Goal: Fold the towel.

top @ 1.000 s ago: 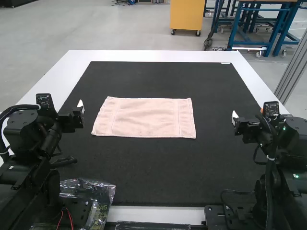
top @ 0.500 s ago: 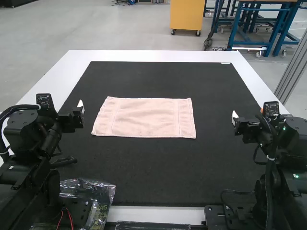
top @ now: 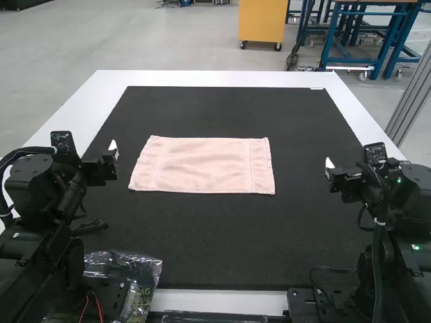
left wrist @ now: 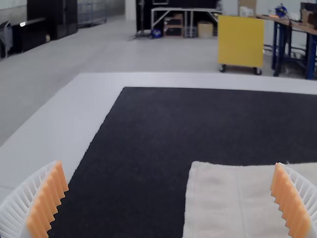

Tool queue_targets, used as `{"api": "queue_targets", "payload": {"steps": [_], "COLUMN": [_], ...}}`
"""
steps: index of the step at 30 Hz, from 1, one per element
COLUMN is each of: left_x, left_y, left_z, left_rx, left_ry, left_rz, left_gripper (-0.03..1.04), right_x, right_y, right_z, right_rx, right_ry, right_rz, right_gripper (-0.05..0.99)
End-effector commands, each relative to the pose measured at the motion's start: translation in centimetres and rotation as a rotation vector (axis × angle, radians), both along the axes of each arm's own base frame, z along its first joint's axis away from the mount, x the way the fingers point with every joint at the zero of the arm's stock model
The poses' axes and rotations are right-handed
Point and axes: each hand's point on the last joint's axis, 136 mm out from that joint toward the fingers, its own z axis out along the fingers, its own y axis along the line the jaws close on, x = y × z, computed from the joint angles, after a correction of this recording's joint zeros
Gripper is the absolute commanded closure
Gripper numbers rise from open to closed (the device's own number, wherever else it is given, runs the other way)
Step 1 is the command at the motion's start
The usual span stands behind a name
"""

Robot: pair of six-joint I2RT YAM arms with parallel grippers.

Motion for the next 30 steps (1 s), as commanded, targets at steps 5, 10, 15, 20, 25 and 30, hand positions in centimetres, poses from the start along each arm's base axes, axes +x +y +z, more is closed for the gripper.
{"api": "queue_targets", "payload": {"steps": [5, 10, 15, 20, 25, 30], "left_x": [0.0, -0.3, -1.9, -2.7, -0.3, 6.9], "left_y": [0.0, 0.9, 1.2, 0.5, -0.4, -1.1], "left_z": [1.1, 2.9, 8.7, 12.7, 16.2, 16.1], "left_rx": [0.201, 0.315, 0.287, 0.288, 0.228, 0.103], "left_ry": [-0.029, -0.085, -0.312, -0.339, -0.292, -0.108], "left_rz": [0.008, 0.07, 0.12, 0.083, 0.024, -0.053], "left_gripper": [0.07, 0.05, 0.06, 0.05, 0.05, 0.05], "right_x": [0.1, -0.1, -1.0, -1.2, 3.1, 9.5], "right_y": [-0.8, -2.0, -2.6, -2.6, -3.0, -2.8], "right_z": [1.9, 5.6, 9.6, 14.5, 17.6, 16.1], "right_rx": [-0.33, -0.264, -0.19, -0.059, 0.11, 0.277], "right_ry": [-0.12, -0.255, -0.362, -0.382, -0.257, -0.045], "right_rz": [-0.033, -0.123, -0.168, -0.157, -0.142, -0.118], "right_gripper": [0.02, 0.02, 0.02, 0.02, 0.02, 0.02]}}
